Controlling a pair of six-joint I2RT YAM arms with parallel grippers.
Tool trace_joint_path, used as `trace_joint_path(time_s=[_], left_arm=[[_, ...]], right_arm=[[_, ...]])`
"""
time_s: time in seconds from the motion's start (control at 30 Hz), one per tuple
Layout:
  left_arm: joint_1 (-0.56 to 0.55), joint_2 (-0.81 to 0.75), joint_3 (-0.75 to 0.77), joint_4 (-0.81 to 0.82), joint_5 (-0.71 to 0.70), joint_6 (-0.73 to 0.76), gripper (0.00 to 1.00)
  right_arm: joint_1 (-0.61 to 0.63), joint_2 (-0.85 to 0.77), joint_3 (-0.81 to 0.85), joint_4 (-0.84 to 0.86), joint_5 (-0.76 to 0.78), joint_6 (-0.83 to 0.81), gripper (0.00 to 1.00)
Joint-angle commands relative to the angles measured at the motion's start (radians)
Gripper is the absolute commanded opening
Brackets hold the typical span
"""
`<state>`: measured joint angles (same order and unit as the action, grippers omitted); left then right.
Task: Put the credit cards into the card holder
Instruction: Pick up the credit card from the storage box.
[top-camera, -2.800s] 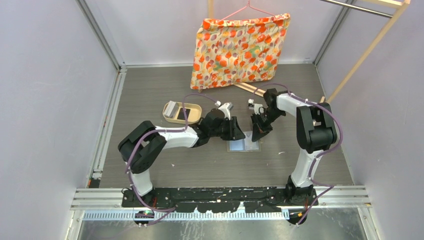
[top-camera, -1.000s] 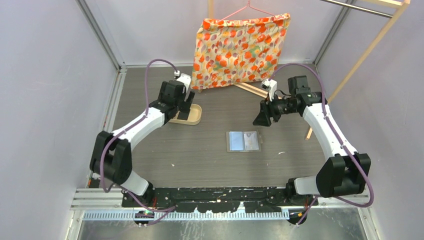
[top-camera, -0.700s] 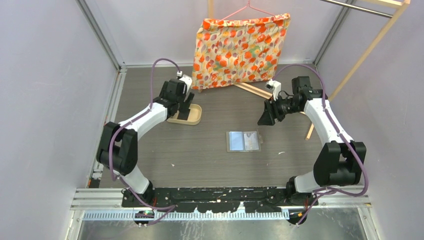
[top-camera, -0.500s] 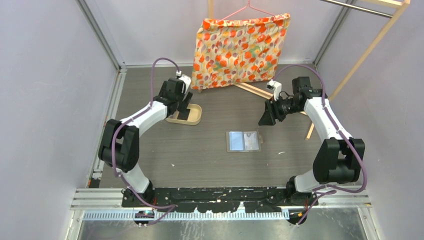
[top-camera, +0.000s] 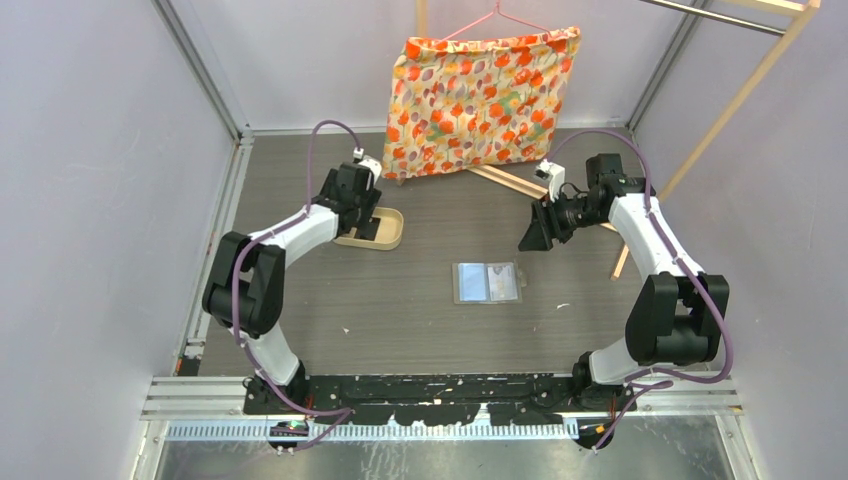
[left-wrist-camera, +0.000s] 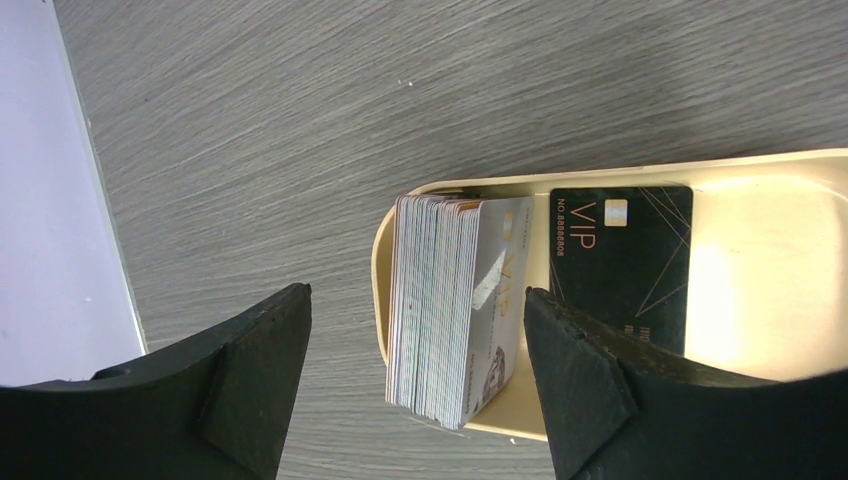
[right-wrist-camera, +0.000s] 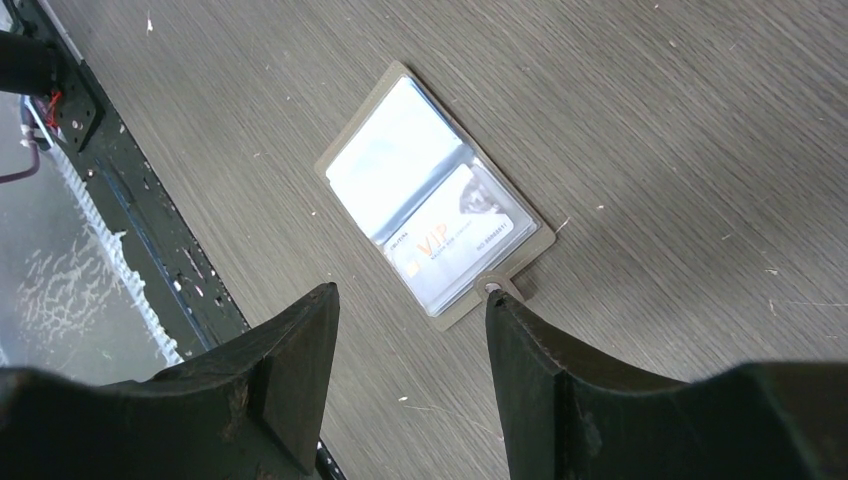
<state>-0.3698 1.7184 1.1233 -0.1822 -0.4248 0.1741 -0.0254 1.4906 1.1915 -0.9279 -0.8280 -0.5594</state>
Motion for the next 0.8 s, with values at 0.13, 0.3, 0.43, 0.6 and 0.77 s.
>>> trace_joint_path(time_s=[0.13, 0.3, 0.43, 0.6, 0.77], left_arm=[[0.006, 0.037, 0.01, 0.037, -0.038, 0.011, 0.73], [0.007, 0.053, 0.021, 0.021, -0.042, 0.011, 0.71], [0.008, 0.057, 0.023, 0.02, -0.056, 0.011, 0.69], [0.008, 0.059, 0.024, 0.021, -0.078, 0.01, 0.65], [0.008, 0.043, 0.018, 0.031, -0.086, 0.008, 0.62]], right_arm=[[-0.008, -0.009, 0.016, -0.006, -0.01, -0.021, 0.6], [-0.01, -0.009, 0.017, -0.009, -0.01, -0.025, 0.6], [-0.01, -0.008, 0.017, -0.012, -0.01, -0.025, 0.61], [-0.01, -0.006, 0.017, -0.012, -0.012, -0.025, 0.6], [-0.01, -0.004, 0.017, -0.013, -0.014, -0.027, 0.61]])
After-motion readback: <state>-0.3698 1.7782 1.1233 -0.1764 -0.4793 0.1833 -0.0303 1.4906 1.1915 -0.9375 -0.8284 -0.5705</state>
